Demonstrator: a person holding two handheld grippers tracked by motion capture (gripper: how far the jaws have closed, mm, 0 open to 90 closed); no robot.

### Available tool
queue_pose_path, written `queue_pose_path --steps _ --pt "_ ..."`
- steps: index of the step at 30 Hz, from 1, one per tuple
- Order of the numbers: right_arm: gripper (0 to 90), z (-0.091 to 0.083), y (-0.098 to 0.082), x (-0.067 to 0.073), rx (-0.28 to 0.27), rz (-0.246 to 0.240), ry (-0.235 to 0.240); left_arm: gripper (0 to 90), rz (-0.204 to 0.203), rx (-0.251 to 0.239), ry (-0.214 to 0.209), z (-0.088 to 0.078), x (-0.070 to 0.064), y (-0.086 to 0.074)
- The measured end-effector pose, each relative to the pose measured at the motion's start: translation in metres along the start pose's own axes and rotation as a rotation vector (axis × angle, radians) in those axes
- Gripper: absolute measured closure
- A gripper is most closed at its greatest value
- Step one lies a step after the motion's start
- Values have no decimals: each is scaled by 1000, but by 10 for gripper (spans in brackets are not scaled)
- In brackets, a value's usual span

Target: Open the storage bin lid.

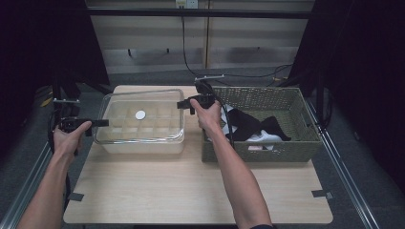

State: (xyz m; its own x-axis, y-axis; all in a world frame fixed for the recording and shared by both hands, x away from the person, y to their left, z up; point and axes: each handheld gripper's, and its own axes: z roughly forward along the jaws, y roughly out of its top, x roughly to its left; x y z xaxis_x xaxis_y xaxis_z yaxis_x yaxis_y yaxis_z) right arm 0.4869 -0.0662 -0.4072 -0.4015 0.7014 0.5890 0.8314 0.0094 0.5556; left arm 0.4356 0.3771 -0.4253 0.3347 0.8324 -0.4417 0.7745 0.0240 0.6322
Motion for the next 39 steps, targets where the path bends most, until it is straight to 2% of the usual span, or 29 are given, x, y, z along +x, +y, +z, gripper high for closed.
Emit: queue_pose_path --steps 1,3,6,11,13,15,19,27,31,34,36,37,39 --pt "707 0 0 0 -3 0 0 523 -14 -18 -5 -1 0 0" --pt "711 -1 0 1 -8 4 7 544 5 -7 -9 -4 2 1" --pt "711 -1 0 1 -11 15 20 552 8 -14 -4 -6 -1 2" --pt "707 1 -1 1 3 22 5 599 18 -9 -5 -11 -3 4" --pt "712 -1 -2 2 4 23 10 604 32 8 -12 -14 -3 4" --pt "719 -3 -1 4 -1 21 15 614 33 -5 -12 -16 -4 4" --pt "725 -8 0 8 -7 13 22 620 55 2 -13 -21 -6 5" --pt "741 -14 0 15 -31 17 53 617 68 -11 -4 -26 -11 4" --pt "750 -18 0 17 -37 10 63 623 85 -10 -15 -29 -12 3" --pt "751 -21 0 20 -45 6 72 626 89 -12 -14 -32 -13 2" --pt "751 -23 0 23 -50 4 73 627 75 -24 -13 -32 -15 2" --pt "751 -25 0 24 -50 0 74 627 91 -14 -15 -33 -15 2" --pt "751 -27 0 25 -50 -4 74 630 89 -18 -19 -34 -16 1"
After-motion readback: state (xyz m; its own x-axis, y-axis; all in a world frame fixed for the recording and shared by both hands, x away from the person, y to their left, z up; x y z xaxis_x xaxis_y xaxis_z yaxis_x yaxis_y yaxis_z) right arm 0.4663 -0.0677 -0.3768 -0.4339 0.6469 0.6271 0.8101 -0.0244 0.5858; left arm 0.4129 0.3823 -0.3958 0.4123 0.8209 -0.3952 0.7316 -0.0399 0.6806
